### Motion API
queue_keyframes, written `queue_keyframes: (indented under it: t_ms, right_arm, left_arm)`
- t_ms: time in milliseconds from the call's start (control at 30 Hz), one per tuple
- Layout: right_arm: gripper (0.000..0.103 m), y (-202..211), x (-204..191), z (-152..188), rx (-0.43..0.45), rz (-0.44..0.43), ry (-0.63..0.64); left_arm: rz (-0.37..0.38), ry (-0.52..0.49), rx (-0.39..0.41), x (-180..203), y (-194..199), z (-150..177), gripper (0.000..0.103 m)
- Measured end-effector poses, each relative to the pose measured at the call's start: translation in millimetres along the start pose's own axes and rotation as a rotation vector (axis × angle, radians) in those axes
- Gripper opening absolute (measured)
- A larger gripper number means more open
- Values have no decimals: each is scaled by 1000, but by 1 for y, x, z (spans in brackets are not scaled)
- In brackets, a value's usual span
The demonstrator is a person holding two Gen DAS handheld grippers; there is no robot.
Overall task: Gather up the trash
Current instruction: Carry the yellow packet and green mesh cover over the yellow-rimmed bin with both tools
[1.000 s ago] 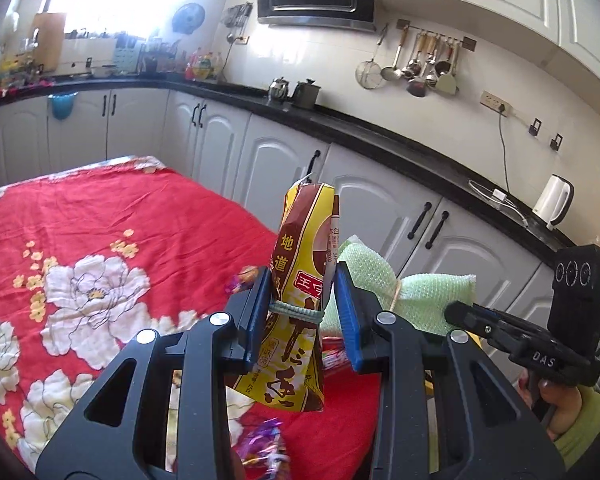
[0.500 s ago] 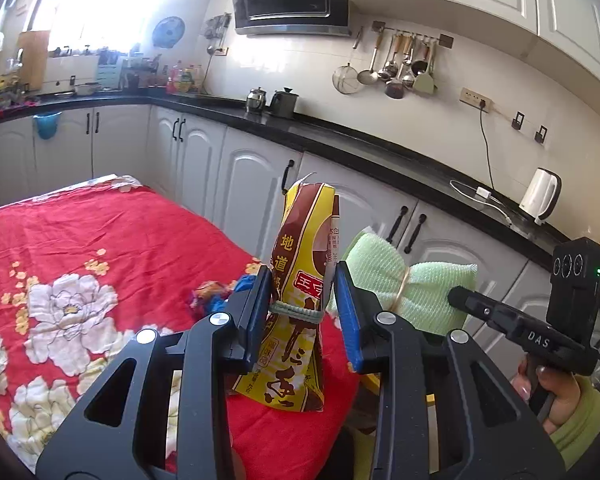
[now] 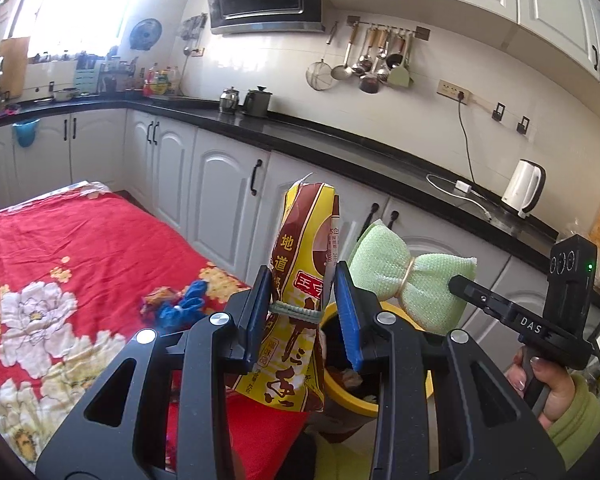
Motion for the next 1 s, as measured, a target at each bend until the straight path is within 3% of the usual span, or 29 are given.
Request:
queue_keyframes:
  t_ms: [633,1000]
  right_arm:
    - [26,16,69,10,12,100,-66]
    - [26,18,108,26,-6,186,-93]
  left_arm:
    - [76,-21,-38,51,-55,11,25]
    - [104,-7,-99,68,-90,29,25]
Point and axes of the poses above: each gripper's, at about its wrist camera, not at the fingertips, and y roughly against the way its jaws point, x to its right, z to its underside, the point moved 8 cm from there along -y, roughly the way its jaws point, and after that the axes turned 7 degrees about z, right-handed, at the moved point
